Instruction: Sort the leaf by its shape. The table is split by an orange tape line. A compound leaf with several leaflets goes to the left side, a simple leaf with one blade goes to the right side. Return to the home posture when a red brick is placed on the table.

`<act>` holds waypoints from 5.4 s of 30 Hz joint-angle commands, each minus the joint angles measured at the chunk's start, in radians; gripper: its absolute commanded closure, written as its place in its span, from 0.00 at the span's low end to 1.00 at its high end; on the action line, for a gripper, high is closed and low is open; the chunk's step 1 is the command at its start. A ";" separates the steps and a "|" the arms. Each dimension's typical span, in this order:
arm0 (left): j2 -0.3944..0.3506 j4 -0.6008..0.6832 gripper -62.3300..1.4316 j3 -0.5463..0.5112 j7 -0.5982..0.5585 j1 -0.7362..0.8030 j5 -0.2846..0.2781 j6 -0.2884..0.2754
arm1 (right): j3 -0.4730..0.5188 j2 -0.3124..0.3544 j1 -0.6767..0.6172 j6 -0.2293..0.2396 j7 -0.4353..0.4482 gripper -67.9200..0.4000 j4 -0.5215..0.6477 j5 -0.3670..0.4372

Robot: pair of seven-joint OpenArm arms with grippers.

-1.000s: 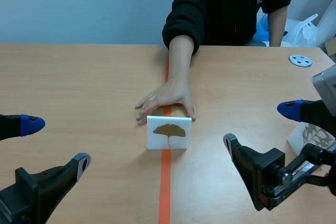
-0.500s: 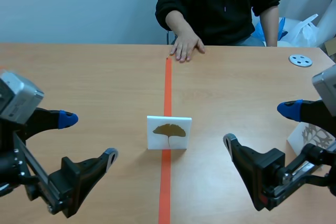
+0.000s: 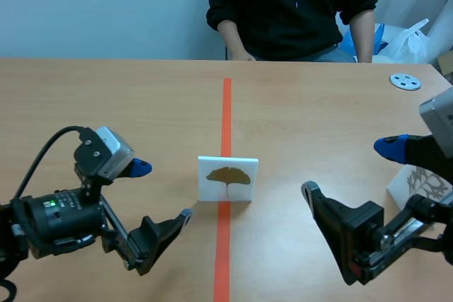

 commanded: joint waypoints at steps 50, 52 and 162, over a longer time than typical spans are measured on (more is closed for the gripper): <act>0.257 -0.425 0.91 0.292 -0.176 -0.335 0.072 0.174 | 0.005 0.011 0.009 -0.030 0.033 0.00 0.012 -0.068; 0.254 -0.417 0.91 0.292 -0.169 -0.335 0.063 0.167 | 0.005 0.011 0.009 -0.030 0.034 0.00 0.012 -0.068; -0.147 0.583 0.00 -0.322 0.169 0.414 -0.344 0.163 | 0.007 0.017 0.011 -0.030 0.063 0.00 0.012 -0.079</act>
